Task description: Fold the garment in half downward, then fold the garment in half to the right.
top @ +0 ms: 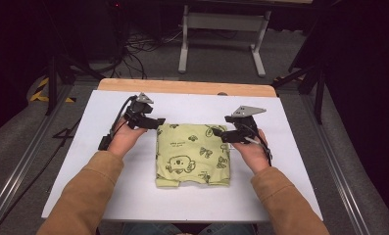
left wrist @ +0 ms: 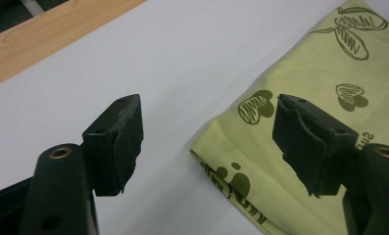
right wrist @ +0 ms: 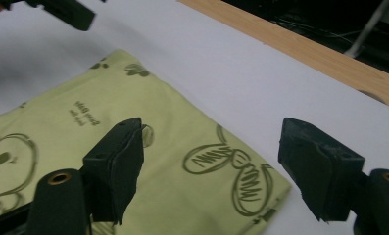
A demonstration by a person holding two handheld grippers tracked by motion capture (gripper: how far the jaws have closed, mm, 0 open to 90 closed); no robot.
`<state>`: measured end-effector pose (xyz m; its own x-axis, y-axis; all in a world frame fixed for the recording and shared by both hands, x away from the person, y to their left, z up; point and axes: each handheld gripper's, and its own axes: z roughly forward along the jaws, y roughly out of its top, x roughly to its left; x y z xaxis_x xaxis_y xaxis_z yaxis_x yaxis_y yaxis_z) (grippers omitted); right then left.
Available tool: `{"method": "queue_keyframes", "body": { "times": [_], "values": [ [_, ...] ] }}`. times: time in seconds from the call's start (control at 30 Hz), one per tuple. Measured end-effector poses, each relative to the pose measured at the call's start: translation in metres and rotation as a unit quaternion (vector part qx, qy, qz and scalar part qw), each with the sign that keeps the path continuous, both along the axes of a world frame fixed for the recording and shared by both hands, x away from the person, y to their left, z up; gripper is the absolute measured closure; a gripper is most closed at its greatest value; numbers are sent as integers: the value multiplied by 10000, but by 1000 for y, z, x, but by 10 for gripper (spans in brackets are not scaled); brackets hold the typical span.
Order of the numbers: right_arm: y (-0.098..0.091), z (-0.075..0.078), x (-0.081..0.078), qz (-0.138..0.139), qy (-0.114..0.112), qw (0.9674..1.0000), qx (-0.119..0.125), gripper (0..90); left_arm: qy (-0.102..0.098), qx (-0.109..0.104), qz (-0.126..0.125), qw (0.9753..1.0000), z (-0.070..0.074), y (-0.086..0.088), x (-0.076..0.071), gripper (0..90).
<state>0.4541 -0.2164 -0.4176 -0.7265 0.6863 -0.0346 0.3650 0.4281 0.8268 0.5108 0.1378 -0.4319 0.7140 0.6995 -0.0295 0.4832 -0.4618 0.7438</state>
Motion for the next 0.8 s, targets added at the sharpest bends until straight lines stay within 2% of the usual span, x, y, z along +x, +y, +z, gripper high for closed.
{"method": "queue_keyframes", "body": {
  "times": [0.2, 0.3, 0.37, 0.4, 0.5, 0.6, 0.8],
  "values": [
    [18, 1, -17, 434, -16, 9990, 70, 251, -28, -74, -98, 9999, 3, -1, 0, 241],
    [27, 3, -26, 639, -52, 9979, 119, 251, 166, -77, -96, 9998, 4, 0, -1, 241],
    [36, 6, -34, 851, -64, 9962, 144, 250, 200, -100, -61, 9997, 6, 3, -3, 216],
    [36, 6, -34, 851, -64, 9962, 144, 250, 200, -100, -61, 9997, 6, 3, -3, 207],
    [47, 7, -42, 1083, -85, 9939, 210, 250, 209, -166, -17, 9996, 10, 8, -4, 178],
    [52, 7, -45, 1187, -89, 9927, 209, 250, 158, -91, 1, 9998, 12, 12, -6, 155],
    [67, 4, -49, 1464, -49, 9890, 185, 250, 106, -124, 30, 9999, 15, 16, -15, 140]
  ]
}}
